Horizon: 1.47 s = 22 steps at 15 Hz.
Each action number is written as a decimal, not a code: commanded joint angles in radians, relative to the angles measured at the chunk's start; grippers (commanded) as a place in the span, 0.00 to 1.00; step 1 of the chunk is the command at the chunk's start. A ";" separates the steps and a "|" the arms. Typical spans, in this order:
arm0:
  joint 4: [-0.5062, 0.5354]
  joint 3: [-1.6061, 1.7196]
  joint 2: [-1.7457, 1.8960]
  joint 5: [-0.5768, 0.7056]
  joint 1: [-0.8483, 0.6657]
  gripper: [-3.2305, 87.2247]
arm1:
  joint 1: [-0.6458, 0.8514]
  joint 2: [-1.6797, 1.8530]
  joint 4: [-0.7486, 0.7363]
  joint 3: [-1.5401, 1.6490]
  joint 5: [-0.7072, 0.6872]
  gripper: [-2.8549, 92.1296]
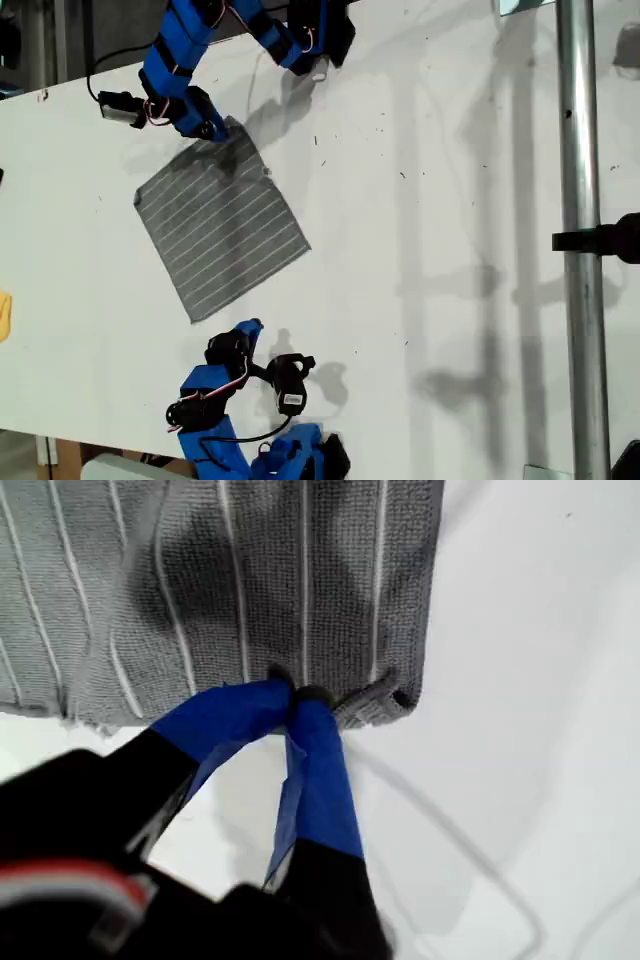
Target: Grasp corners of a towel and fold twice.
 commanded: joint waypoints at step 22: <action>-0.005 0.025 0.080 -0.021 0.006 0.00 | -0.868 0.025 0.114 0.158 0.598 0.03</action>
